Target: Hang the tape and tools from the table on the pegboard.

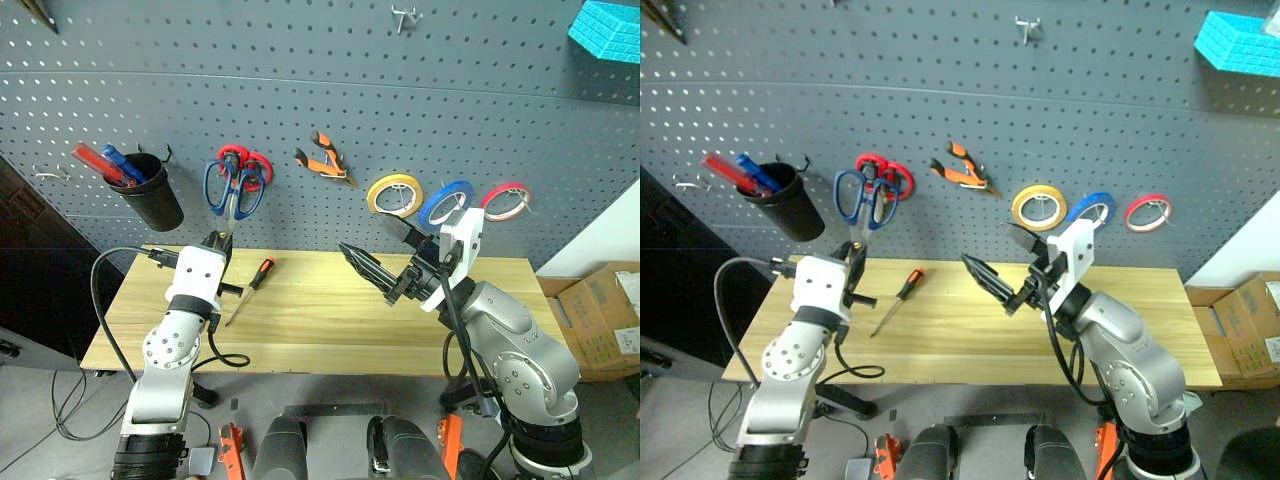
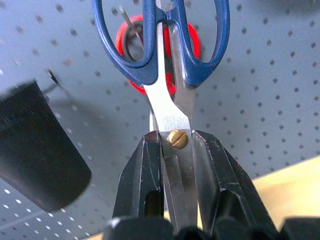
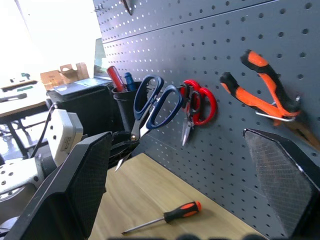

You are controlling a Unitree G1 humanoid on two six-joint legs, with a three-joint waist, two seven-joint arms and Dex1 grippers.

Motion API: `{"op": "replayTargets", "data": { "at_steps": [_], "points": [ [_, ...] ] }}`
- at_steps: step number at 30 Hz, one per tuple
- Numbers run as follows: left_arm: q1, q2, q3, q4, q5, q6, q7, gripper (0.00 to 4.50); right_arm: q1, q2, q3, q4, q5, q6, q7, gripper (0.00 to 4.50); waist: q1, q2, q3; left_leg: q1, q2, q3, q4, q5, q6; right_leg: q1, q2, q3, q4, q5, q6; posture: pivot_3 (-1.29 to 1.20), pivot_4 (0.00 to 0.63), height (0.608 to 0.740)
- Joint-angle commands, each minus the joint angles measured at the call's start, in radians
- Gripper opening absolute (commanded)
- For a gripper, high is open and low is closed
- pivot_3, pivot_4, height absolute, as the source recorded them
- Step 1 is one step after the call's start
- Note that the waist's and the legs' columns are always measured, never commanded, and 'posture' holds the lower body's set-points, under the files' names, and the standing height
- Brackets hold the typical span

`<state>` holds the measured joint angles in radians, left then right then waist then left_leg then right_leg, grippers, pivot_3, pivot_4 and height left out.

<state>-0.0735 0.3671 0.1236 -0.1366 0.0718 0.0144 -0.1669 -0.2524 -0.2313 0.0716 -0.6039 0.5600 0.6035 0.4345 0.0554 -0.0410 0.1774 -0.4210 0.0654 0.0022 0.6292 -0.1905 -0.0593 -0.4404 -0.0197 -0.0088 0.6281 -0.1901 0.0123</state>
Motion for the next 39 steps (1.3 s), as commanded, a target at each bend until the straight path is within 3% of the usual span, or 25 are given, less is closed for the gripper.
{"op": "replayTargets", "data": {
  "at_steps": [1,14,24,28,30,39],
  "points": [
    [-0.044,0.001,0.003,0.017,-0.037,0.001,-0.031,0.51,0.003,-0.005,-0.010,-0.028,0.002,-0.016,-0.016,4.50,0.000,0.000,-0.001,0.000,0.000,0.000,0.000,0.000,0.000,0.000,0.000,0.000,0.000,0.000,0.000,0.15,0.111,0.740],
    [-0.224,0.003,0.001,0.220,-0.103,0.040,-0.112,0.51,-0.001,-0.017,-0.011,-0.029,0.006,-0.011,-0.033,4.50,0.000,-0.001,-0.003,0.001,0.000,0.000,0.000,0.000,0.000,0.001,0.001,0.000,0.000,0.000,0.000,0.14,0.112,0.740],
    [-0.213,0.014,0.022,0.314,-0.098,0.092,-0.088,3.95,0.032,-0.062,0.009,-0.052,0.003,-0.014,-0.010,4.50,-0.004,-0.001,-0.003,0.001,0.000,0.000,0.000,0.000,0.000,0.002,0.001,0.001,0.001,0.001,0.001,0.12,0.131,0.740],
    [-0.174,0.038,0.016,0.415,-0.092,0.148,-0.106,3.95,0.056,-0.140,0.113,-0.020,-0.070,-0.027,0.064,4.50,-0.009,0.000,-0.002,0.002,0.000,0.001,0.000,0.000,0.001,0.002,0.001,0.001,0.001,0.000,0.000,0.10,0.158,0.740],
    [-0.200,0.048,0.005,0.478,-0.092,0.156,-0.123,3.95,0.030,-0.172,0.200,0.061,-0.187,-0.076,0.075,4.50,-0.010,0.000,-0.002,0.003,0.000,0.000,0.000,0.000,0.001,0.002,0.001,0.001,0.001,0.000,-0.001,0.10,0.182,0.740],
    [-0.503,0.043,-0.069,0.939,-0.051,0.097,-0.199,3.95,-0.160,-0.022,0.283,0.271,-0.313,-0.068,0.032,4.50,-0.003,0.002,0.016,0.003,0.000,-0.001,0.001,0.001,0.002,0.002,0.000,0.000,0.002,0.000,-0.002,0.09,0.250,0.740]
  ]
}}
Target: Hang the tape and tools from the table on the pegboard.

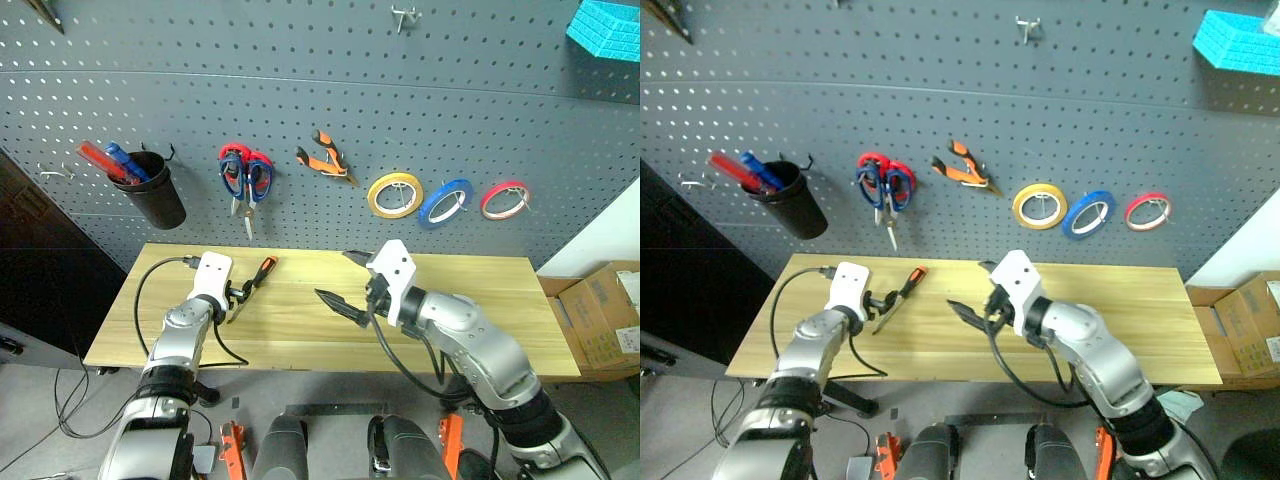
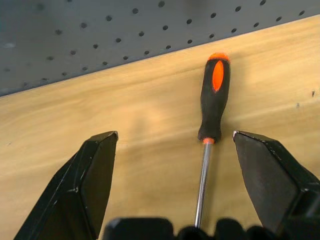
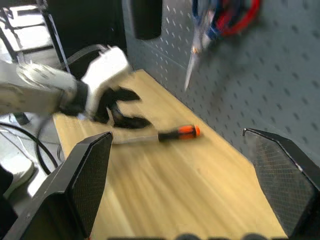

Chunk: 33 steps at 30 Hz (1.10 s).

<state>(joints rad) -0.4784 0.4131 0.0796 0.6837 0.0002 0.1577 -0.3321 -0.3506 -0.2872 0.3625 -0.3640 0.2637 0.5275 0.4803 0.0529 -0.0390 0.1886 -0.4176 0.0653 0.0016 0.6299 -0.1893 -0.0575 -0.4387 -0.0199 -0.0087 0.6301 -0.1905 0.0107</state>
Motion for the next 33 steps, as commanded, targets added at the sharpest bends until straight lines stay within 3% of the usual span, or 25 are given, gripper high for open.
{"op": "replayTargets", "data": {
  "at_steps": [1,6,11,14,21,25,29,33],
  "points": [
    [-0.151,-0.012,-0.038,0.190,0.029,-0.062,-0.049,3.95,-0.088,0.044,-0.004,0.053,-0.026,0.023,-0.014,4.50,0.000,0.000,0.012,0.000,0.000,0.000,0.000,0.000,0.000,0.000,0.000,0.000,0.000,0.000,0.000,0.08,0.268,0.740],
    [-0.295,-0.029,-0.064,0.442,0.057,-0.093,-0.089,3.95,-0.134,0.025,0.017,0.069,-0.030,0.114,0.031,4.50,-0.007,0.000,0.041,-0.005,0.000,0.000,-0.001,0.000,0.000,-0.003,0.000,0.000,0.000,-0.002,-0.002,0.05,0.310,0.740],
    [-0.338,-0.018,-0.059,0.550,0.069,-0.084,-0.114,3.95,-0.121,-0.026,0.051,0.065,-0.068,0.108,0.078,4.50,-0.032,-0.001,0.073,-0.009,-0.001,-0.002,0.000,-0.007,0.012,-0.007,0.000,-0.001,0.007,-0.006,0.003,0.04,0.337,0.740],
    [-0.349,-0.005,-0.058,0.576,0.075,-0.082,-0.133,3.36,-0.114,-0.039,0.051,0.064,-0.082,0.109,0.084,4.50,-0.034,0.000,0.080,-0.008,-0.001,-0.004,0.000,-0.008,0.013,-0.011,0.001,-0.002,0.016,-0.015,0.006,0.04,0.339,0.740],
    [-0.353,0.009,-0.058,0.590,0.085,-0.083,-0.134,0.98,-0.101,-0.049,0.037,0.063,-0.093,0.109,0.097,4.50,-0.046,0.001,0.090,-0.006,-0.001,-0.003,0.000,-0.008,0.012,-0.010,0.000,-0.001,0.019,-0.016,0.006,0.04,0.333,0.740],
    [-0.357,0.008,-0.057,0.571,0.082,-0.084,-0.164,0.88,-0.110,-0.049,0.024,0.075,-0.090,0.099,0.102,4.50,-0.049,0.001,0.090,-0.006,-0.001,-0.003,0.000,-0.008,0.012,-0.010,0.000,-0.001,0.018,-0.016,0.006,0.05,0.312,0.740],
    [-0.292,0.032,-0.107,0.435,0.126,-0.155,-0.172,0.88,-0.043,-0.053,-0.042,-0.012,-0.017,0.143,0.108,4.50,-0.047,0.001,0.090,-0.006,-0.001,-0.003,-0.001,-0.008,0.012,-0.009,0.000,-0.001,0.017,-0.016,0.006,0.06,0.273,0.740],
    [-0.058,0.042,-0.030,-0.095,0.059,-0.030,-0.116,0.88,0.108,-0.054,-0.174,-0.206,0.179,0.224,0.141,4.50,-0.046,0.001,0.089,-0.009,-0.001,-0.003,-0.002,-0.010,0.009,-0.010,0.000,-0.001,0.015,-0.016,0.006,0.08,0.228,0.740]
  ]
}}
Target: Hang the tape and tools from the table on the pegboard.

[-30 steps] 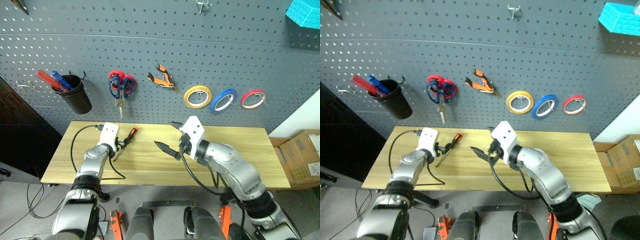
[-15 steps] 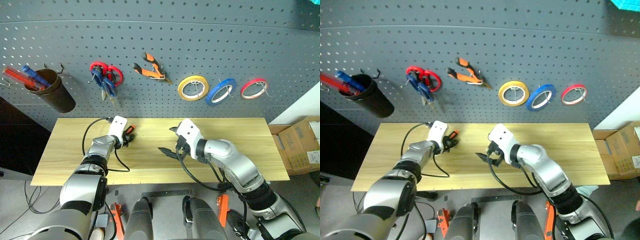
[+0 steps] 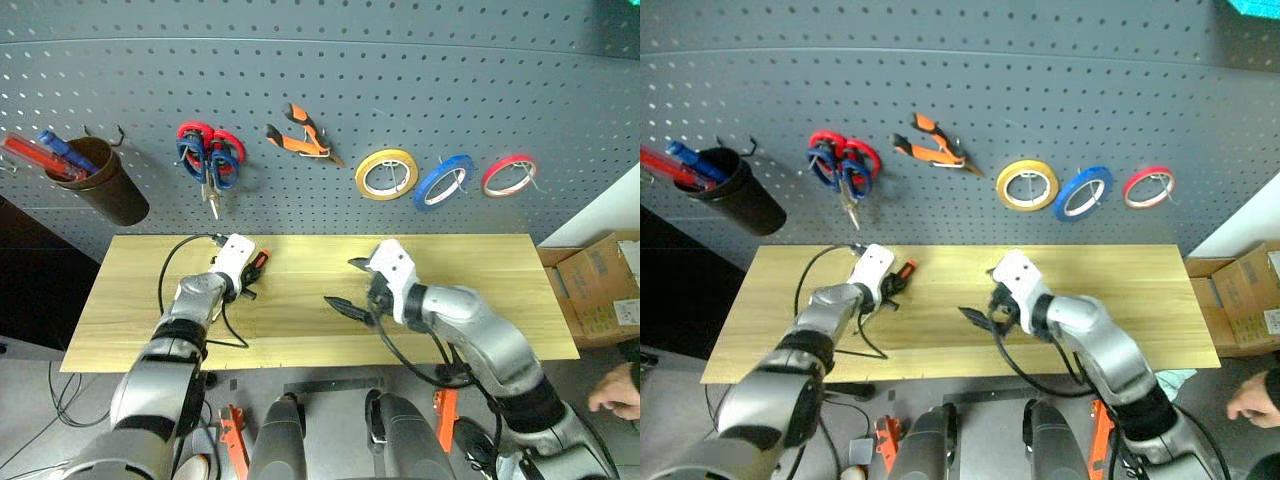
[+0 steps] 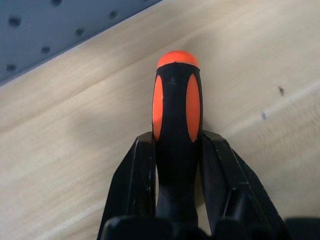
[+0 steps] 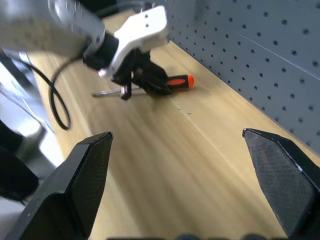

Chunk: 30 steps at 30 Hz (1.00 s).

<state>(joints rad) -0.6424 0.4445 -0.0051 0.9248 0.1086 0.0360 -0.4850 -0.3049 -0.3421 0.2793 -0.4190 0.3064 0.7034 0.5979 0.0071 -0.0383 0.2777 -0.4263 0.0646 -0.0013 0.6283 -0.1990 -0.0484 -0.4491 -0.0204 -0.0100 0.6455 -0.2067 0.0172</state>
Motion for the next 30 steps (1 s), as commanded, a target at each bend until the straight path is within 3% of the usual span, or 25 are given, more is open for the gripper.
{"op": "replayTargets", "data": {
  "at_steps": [1,5,8,11,17,21,30],
  "points": [
    [0.171,-0.002,0.082,-0.492,-0.064,0.164,0.066,0.88,0.092,0.002,-0.119,-0.187,0.168,0.048,0.023,4.50,-0.001,0.000,0.000,0.000,0.000,0.000,0.000,-0.001,-0.002,0.000,-0.001,0.000,0.001,0.001,-0.001,0.09,0.212,0.740],
    [0.346,-0.087,0.176,-1.051,-0.086,0.395,0.210,0.88,0.160,0.017,-0.222,-0.279,0.278,0.061,-0.014,4.50,0.011,-0.003,-0.003,-0.002,0.000,-0.001,0.001,-0.001,-0.003,-0.002,-0.001,-0.001,0.000,0.002,-0.003,0.13,0.168,0.740],
    [0.327,-0.111,0.203,-1.264,-0.025,0.439,0.316,0.88,0.111,0.073,-0.269,-0.269,0.319,0.053,-0.081,4.50,0.020,-0.009,-0.014,-0.002,0.000,-0.002,0.002,0.000,-0.005,-0.001,0.000,-0.001,0.000,0.000,0.003,0.15,0.142,0.740],
    [0.213,-0.081,0.216,-1.314,0.051,0.380,0.415,0.88,0.039,0.111,-0.233,-0.214,0.281,0.008,-0.101,4.50,0.023,-0.010,-0.029,0.001,0.000,-0.002,0.003,0.001,-0.007,0.002,0.001,-0.001,-0.002,0.006,0.001,0.17,0.105,0.740],
    [-0.101,0.032,0.241,-1.037,0.089,0.136,0.527,0.88,-0.074,0.176,-0.171,-0.090,0.224,-0.087,-0.105,4.50,0.034,-0.014,-0.076,0.008,-0.001,-0.001,0.003,0.002,-0.006,0.009,0.001,0.000,-0.005,0.009,0.000,0.19,0.078,0.740],
    [-0.260,0.095,0.240,-0.727,0.070,-0.042,0.552,0.88,-0.117,0.181,-0.164,-0.022,0.203,-0.141,-0.085,4.50,0.043,-0.015,-0.096,0.009,-0.001,0.003,0.002,0.002,-0.006,0.009,0.001,0.001,-0.005,0.008,0.001,0.19,0.063,0.740],
    [-0.440,0.132,0.297,-0.173,-0.078,-0.213,0.482,0.88,-0.114,0.184,-0.163,0.009,0.166,-0.201,-0.107,4.50,0.051,-0.018,-0.100,0.009,0.000,0.003,0.002,0.002,-0.007,0.008,0.002,0.001,-0.003,0.008,0.001,0.18,0.068,0.740]
  ]
}}
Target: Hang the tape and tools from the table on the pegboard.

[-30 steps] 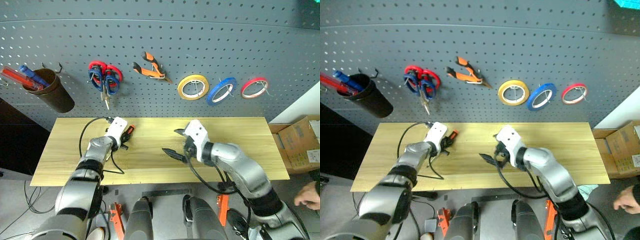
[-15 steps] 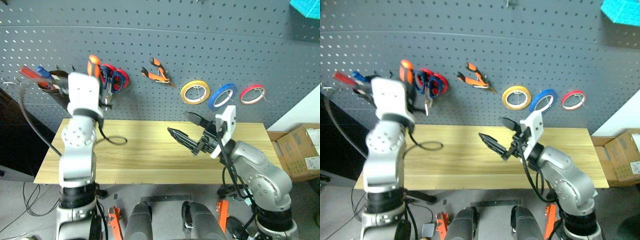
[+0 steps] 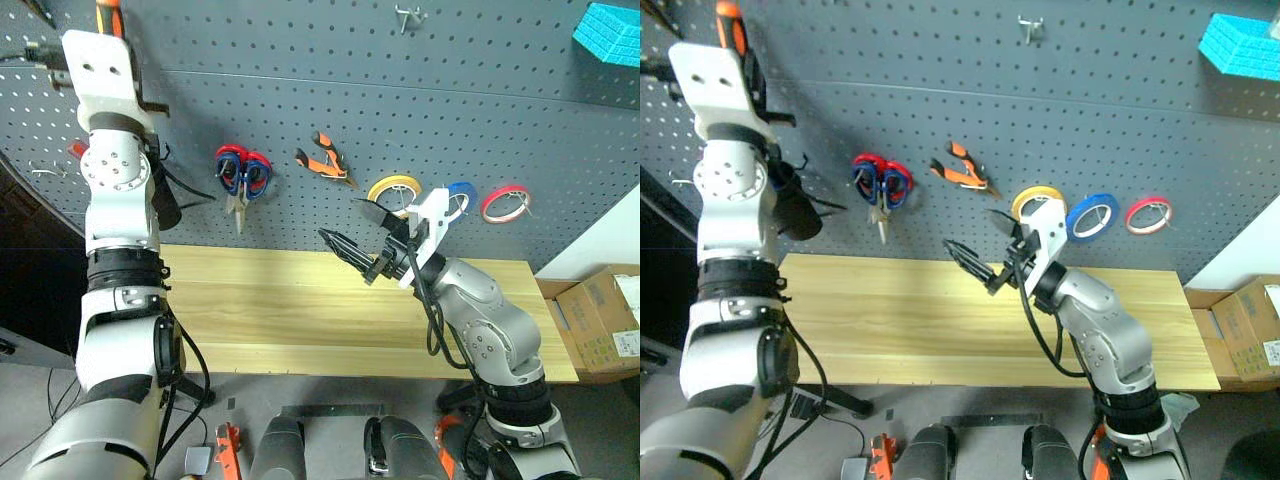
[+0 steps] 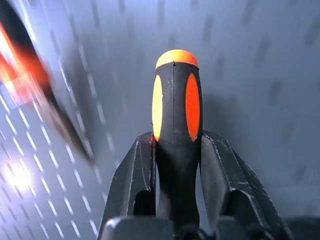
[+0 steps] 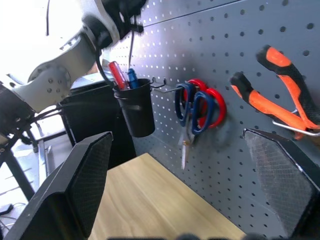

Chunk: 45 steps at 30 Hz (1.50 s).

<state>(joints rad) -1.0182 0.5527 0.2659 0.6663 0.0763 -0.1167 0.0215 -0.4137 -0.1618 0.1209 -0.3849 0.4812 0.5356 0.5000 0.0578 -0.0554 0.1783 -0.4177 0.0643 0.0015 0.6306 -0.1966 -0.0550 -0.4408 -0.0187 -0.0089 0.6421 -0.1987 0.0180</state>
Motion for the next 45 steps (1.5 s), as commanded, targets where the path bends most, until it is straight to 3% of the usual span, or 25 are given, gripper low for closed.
{"op": "replayTargets", "data": {
  "at_steps": [1,6,11,22,30,34,36,39,42,45],
  "points": [
    [-0.070,0.021,0.028,0.125,-0.057,-0.068,-0.035,0.88,-0.004,0.003,-0.004,-0.026,-0.013,-0.035,-0.014,4.50,0.000,-0.001,-0.001,0.000,0.000,0.000,0.000,0.000,0.000,0.000,0.000,0.000,0.000,0.000,0.000,0.18,0.070,0.740],
    [-0.059,0.007,0.041,0.204,-0.102,-0.084,-0.046,0.88,0.003,0.001,-0.007,-0.033,-0.025,-0.039,-0.026,4.50,0.001,-0.001,-0.001,0.000,0.000,0.000,0.000,0.000,0.000,0.000,0.000,0.000,0.001,0.000,0.000,0.17,0.075,0.740],
    [0.034,-0.018,0.078,0.152,-0.160,-0.027,-0.009,0.88,0.008,-0.004,-0.006,-0.036,-0.035,-0.041,-0.034,4.50,-0.002,-0.002,-0.003,0.001,0.000,0.000,0.000,0.001,-0.002,0.001,0.000,0.000,0.002,0.001,-0.002,0.16,0.081,0.740],
    [0.172,-0.052,0.092,-0.120,-0.213,0.116,0.029,4.47,0.015,-0.019,0.010,-0.031,-0.045,-0.047,-0.023,4.50,-0.002,-0.004,-0.007,0.002,0.000,0.000,0.001,0.002,-0.003,0.001,0.000,0.000,0.003,0.003,-0.004,0.18,0.077,0.740],
    [0.342,-0.050,0.003,-0.703,-0.228,0.379,-0.048,4.47,0.074,-0.120,-0.038,-0.160,-0.015,-0.001,-0.016,4.50,0.001,-0.006,-0.010,0.001,0.000,0.000,0.000,0.002,-0.003,0.001,0.000,0.001,0.003,0.003,-0.005,0.18,0.077,0.740],
    [0.468,-0.105,-0.088,-0.954,-0.239,0.532,-0.078,4.47,0.154,-0.157,-0.058,-0.240,-0.045,0.027,-0.080,4.50,0.009,-0.004,-0.023,0.002,0.000,0.000,0.001,0.002,-0.003,0.002,-0.001,0.001,0.002,0.002,-0.004,0.18,0.075,0.740],
    [0.529,-0.140,-0.105,-1.021,-0.247,0.590,-0.072,4.47,0.200,-0.171,-0.048,-0.257,-0.088,0.015,-0.106,4.50,0.008,0.000,-0.032,0.005,0.000,0.001,0.001,0.001,-0.003,0.005,-0.001,0.002,0.001,0.001,-0.003,0.18,0.073,0.740],
    [0.763,-0.233,-0.159,-1.101,-0.252,0.661,-0.059,4.47,0.367,-0.196,-0.028,-0.231,-0.244,-0.064,-0.191,4.50,0.004,0.006,-0.043,0.010,0.000,0.001,0.000,0.001,-0.003,0.010,-0.001,0.003,0.002,-0.001,-0.002,0.16,0.069,0.740],
    [0.913,-0.298,-0.133,-1.084,-0.266,0.670,-0.054,4.47,0.472,-0.200,-0.016,-0.174,-0.340,-0.108,-0.242,4.50,-0.010,0.008,-0.047,0.023,0.000,0.002,-0.001,0.000,-0.003,0.021,-0.001,0.003,0.000,-0.008,-0.010,0.14,0.066,0.740],
    [0.995,-0.300,-0.086,-1.006,-0.295,0.665,-0.098,4.47,0.530,-0.162,-0.026,-0.127,-0.364,-0.061,-0.291,4.50,-0.014,0.009,-0.047,0.024,0.000,-0.003,-0.001,0.000,-0.004,0.020,0.000,0.000,0.000,-0.007,-0.010,0.13,0.064,0.740]
  ]
}}
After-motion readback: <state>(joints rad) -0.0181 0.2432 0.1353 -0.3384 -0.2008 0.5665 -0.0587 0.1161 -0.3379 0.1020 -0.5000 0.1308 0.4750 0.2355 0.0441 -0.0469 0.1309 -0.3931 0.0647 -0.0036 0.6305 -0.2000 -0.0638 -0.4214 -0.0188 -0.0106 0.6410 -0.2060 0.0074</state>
